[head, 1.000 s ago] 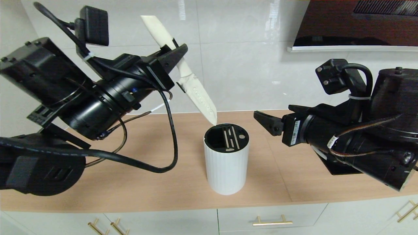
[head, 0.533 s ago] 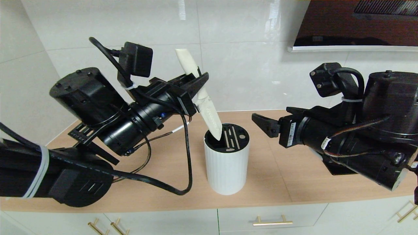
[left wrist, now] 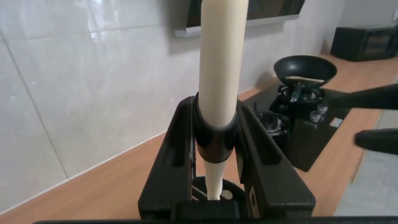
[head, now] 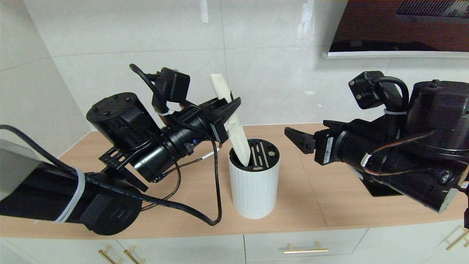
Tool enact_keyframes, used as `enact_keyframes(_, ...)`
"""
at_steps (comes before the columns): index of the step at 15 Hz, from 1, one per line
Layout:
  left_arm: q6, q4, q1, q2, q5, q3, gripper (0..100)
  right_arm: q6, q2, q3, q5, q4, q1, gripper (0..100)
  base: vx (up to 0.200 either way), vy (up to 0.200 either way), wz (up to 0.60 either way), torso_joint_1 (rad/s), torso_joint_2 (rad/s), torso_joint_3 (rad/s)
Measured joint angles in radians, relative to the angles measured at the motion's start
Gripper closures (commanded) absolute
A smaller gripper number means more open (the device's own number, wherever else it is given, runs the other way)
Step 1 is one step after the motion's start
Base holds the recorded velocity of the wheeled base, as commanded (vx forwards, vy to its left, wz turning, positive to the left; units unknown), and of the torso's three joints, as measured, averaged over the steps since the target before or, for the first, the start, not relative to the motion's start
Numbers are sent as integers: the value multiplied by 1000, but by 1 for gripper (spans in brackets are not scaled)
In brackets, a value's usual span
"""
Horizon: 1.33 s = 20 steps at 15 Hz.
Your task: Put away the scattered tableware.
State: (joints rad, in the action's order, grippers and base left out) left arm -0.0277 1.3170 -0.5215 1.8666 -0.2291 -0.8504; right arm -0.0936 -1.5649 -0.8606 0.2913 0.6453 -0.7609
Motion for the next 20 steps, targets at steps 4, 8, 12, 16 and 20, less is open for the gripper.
enact_keyframes(4, 0, 4, -3, 47, 2, 0, 100, 12, 0, 1, 0, 0, 1, 0, 0, 0, 0, 0, 0, 0)
enact_keyframes(8, 0, 5, -17, 86, 23, 3, 100, 13, -2, 3, 0, 0, 0, 0, 0, 0, 0, 0, 0, 0)
enact_keyframes(12, 0, 14, -56, 127, 78, 4, 100, 12, -4, 3, 0, 0, 0, 0, 0, 0, 0, 0, 0, 0)
enact_keyframes(16, 0, 47, -65, 185, 81, 2, 100, 12, -5, 3, 0, -1, 0, 0, 0, 0, 0, 0, 0, 0)
enact_keyframes(20, -1, 50, -66, 228, 81, -2, 100, 12, -6, 3, 0, -1, 2, 0, 0, 0, 0, 0, 0, 0)
